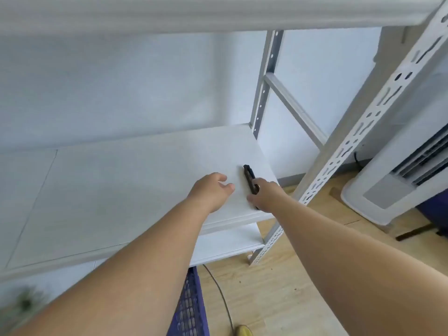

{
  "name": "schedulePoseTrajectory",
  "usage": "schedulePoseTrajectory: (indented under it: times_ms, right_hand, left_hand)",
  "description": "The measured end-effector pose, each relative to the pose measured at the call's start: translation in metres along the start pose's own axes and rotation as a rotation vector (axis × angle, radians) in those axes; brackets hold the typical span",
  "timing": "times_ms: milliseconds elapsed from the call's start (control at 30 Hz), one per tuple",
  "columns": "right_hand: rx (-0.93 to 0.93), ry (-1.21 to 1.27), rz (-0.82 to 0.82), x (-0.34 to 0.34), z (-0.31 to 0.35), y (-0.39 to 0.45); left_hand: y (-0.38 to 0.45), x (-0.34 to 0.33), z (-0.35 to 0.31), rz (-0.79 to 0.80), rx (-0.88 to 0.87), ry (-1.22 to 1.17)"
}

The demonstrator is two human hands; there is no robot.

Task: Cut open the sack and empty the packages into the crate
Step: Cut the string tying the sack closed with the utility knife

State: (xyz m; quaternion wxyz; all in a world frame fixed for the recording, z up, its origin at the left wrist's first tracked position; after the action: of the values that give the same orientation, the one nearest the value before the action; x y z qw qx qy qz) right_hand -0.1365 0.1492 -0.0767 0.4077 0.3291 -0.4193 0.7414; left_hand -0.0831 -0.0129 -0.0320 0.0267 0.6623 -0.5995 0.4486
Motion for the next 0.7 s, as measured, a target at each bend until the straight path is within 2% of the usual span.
schedulePoseTrajectory:
  times_ms: [267, 333, 400, 500, 600, 700]
  right_hand:
    - [-0.119, -0.119, -0.105, -0.014, -0.025, 0.04]
    - [-0.138, -0.077, -0.111, -0.017, -0.026, 0.046]
    - [-0.16, 0.035, -0.099, -0.018, -0.023, 0.051]
    - [-0.134, 0.342, -0.073, -0.025, -0.005, 0.054]
    - [0.019, 0.69, -0.013, -0.037, 0.039, 0.039]
    - [0.172, 0.903, 0.139, -0.054, 0.091, 0.006]
  left_hand:
    - [0.051, -0.033, 0.016, 0.041, 0.188, -0.127]
    - [0.055, -0.033, 0.019, 0.043, 0.213, -0.138]
    - [0.055, -0.031, 0.02, 0.046, 0.22, -0.159]
    - [0.051, -0.02, 0.02, 0.013, 0.22, -0.202]
    - [0.037, 0.002, 0.032, -0.088, 0.253, -0.311]
    - [0.011, 0.023, 0.061, -0.151, 0.279, -0.591]
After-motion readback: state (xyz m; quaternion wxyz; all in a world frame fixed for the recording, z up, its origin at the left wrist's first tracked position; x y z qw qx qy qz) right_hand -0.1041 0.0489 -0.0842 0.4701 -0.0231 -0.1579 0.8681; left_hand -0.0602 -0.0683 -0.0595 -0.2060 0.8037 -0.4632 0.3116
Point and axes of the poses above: each hand's wrist, its own y-axis towards the middle knuckle, its own x-axis out of the back of the hand, z = x × y, the point moved 9 cm from there along y, towards the middle knuckle, and after that the axes turned 13 degrees about x, right-handed, at the moved point
